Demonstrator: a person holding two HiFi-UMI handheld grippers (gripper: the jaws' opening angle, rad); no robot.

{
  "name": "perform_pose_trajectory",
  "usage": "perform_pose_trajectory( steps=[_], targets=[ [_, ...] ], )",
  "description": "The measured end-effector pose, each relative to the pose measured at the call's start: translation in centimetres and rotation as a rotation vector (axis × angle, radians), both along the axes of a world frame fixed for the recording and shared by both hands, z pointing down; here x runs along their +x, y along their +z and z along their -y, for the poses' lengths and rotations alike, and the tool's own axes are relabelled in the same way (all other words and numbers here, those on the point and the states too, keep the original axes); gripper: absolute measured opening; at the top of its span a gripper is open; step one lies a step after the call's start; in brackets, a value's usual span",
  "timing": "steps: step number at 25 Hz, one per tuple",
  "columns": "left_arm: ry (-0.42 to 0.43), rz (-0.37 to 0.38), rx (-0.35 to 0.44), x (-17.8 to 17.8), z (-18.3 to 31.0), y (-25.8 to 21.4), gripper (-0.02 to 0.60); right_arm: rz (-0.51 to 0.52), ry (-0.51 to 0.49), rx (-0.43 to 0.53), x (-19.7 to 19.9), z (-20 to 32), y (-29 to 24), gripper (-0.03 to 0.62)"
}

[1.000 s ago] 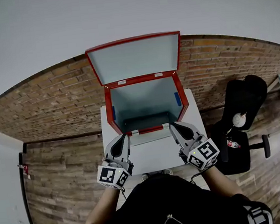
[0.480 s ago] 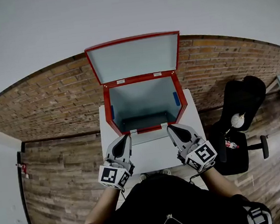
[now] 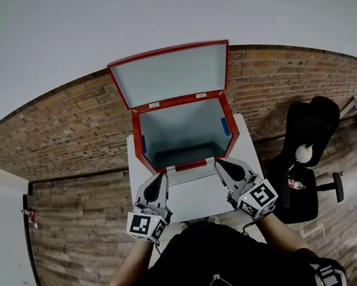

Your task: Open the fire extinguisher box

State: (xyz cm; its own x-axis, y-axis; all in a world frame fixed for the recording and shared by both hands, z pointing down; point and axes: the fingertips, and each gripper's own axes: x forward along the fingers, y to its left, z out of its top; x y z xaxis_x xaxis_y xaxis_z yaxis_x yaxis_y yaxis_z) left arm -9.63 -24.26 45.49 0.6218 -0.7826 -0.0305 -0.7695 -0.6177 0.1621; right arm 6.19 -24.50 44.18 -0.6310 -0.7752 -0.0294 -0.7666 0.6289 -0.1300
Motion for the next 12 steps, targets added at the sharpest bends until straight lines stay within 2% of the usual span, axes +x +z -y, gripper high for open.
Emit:
perform_pose_trajectory(
  steps=[12],
  targets=[
    [-0.005,-0.002,-0.002,-0.14,0.11,0.01,0.048,0.004,0.012,-0.011,0.29,0.08,0.64,0.018]
  ],
)
